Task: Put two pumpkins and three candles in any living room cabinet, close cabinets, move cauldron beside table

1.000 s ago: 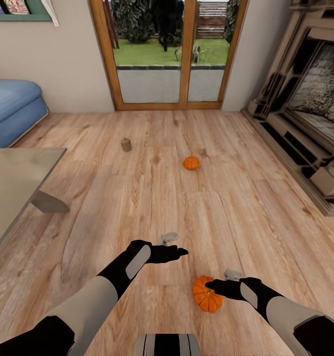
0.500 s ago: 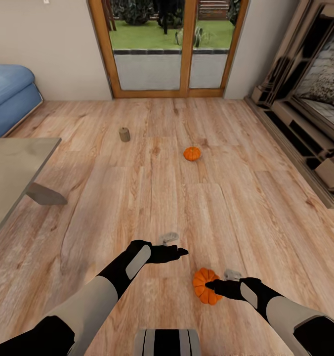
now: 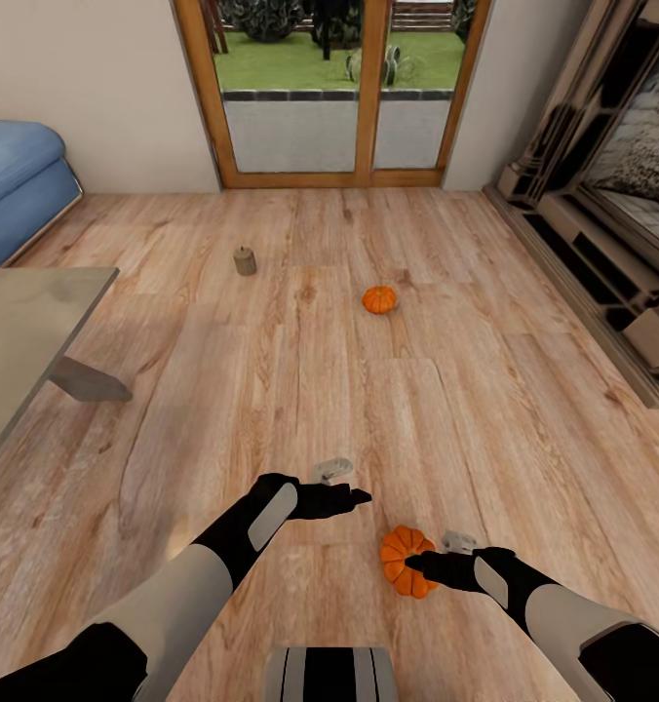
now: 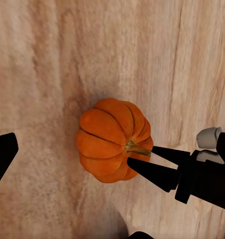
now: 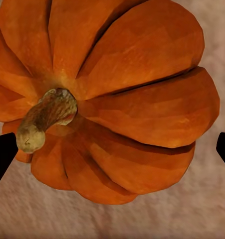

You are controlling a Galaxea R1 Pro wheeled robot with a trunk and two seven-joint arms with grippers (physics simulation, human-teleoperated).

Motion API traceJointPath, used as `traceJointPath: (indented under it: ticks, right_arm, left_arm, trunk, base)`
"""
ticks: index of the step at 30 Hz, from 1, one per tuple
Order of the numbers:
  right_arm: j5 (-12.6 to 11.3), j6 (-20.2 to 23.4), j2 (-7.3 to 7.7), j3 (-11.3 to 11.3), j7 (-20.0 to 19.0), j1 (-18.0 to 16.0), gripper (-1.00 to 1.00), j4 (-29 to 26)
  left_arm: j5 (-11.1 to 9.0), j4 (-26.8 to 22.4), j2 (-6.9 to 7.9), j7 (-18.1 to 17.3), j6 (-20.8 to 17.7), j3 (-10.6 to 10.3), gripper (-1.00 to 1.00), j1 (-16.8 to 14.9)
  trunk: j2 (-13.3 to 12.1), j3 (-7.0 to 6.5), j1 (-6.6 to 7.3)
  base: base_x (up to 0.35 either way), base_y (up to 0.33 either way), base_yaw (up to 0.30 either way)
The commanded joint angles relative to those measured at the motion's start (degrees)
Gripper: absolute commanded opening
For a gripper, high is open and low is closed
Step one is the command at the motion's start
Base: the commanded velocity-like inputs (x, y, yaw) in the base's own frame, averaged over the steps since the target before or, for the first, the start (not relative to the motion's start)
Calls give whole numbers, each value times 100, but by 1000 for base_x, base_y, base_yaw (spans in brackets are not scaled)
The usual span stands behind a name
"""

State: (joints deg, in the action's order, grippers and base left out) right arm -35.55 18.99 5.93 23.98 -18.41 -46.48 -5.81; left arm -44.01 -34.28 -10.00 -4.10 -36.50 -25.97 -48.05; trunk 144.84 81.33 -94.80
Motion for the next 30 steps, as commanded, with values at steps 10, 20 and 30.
traceJointPath:
  ticks: [10, 20, 30]
  right_arm:
    - [-40, 26, 4, 36, -9, -1, 100, -8]
    - [-40, 26, 4, 36, -7, -1, 100, -8]
    - [-40, 26, 4, 36, -6, -1, 100, -8]
  left_arm:
    - [16, 0, 0, -18, -15, 0, 100, -3]
    - [16, 0, 0, -18, -12, 3, 100, -3]
    - [16, 0, 0, -18, -14, -3, 100, -3]
  trunk:
    - [1, 4, 1]
    - [1, 4, 1]
    - [1, 4, 1]
  base:
    - [0, 0, 0]
    - [44, 0, 0]
    - [2, 0, 0]
